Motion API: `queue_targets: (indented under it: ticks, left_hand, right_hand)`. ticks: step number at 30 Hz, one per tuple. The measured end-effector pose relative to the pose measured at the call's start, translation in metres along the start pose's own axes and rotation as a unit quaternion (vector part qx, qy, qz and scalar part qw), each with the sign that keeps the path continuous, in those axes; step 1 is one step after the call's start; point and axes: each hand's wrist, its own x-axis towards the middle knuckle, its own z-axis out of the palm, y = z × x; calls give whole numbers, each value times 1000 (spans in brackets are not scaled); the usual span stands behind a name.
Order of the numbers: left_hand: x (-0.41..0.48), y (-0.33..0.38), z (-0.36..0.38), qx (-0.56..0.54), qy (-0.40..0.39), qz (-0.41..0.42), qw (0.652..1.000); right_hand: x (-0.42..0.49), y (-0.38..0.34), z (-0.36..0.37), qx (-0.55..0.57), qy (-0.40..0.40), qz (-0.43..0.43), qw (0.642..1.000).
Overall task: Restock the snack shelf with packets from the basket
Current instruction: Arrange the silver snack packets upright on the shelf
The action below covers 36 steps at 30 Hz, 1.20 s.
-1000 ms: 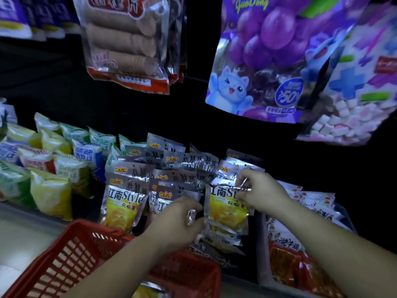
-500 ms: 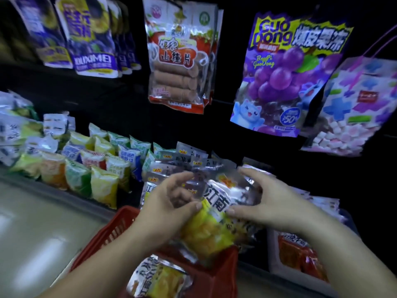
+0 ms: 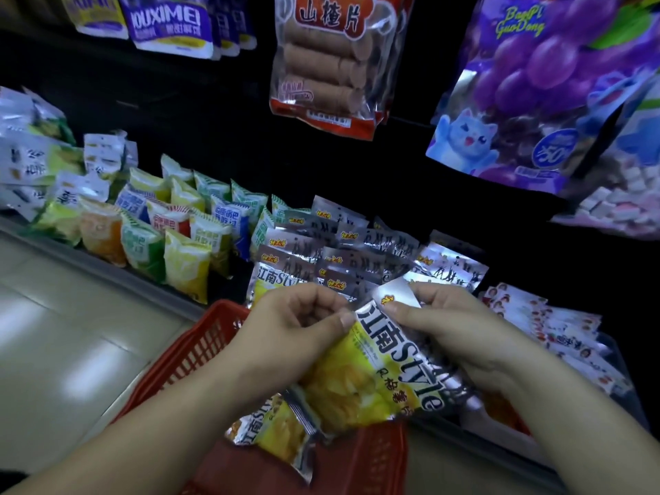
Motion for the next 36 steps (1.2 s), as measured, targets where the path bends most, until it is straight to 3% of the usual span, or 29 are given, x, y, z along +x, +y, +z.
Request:
queue_targets:
  ticks: [4, 9, 14, 17, 21, 23, 26, 30, 36]
  left_hand:
    - [3, -1, -2, 42, 3, 8, 999]
    - [-1, -4, -4, 58, -8, 31, 998]
    - [-5, -6, -10, 80, -5, 25, 996]
    - [-3, -17, -14, 111, -15, 17, 994]
    - [-5, -62, -11, 206, -19, 7, 978]
    - [-6, -88, -5, 241, -40, -28, 969]
    - [-2, -111, -4, 300, -69, -59, 950]
    - [14, -105, -3, 388, -37, -40, 920]
    - [60, -73, 39, 342, -79, 0, 936]
  right_hand:
    - [1, -1, 0, -19, 40, -29, 999]
    - [8, 8, -3, -230, 115, -109, 960]
    - [15, 9, 1, -203, 91, -80, 972]
    - [17, 13, 7, -230, 107, -106, 962]
    - [22, 36, 26, -429, 138, -134, 883]
    - [24, 48, 30, -470, 121, -121, 866]
    - [23, 56, 24, -447, 95, -87, 885]
    - [35, 67, 0, -421, 109, -54, 899]
    - [74, 85, -53, -368, 119, 16, 922]
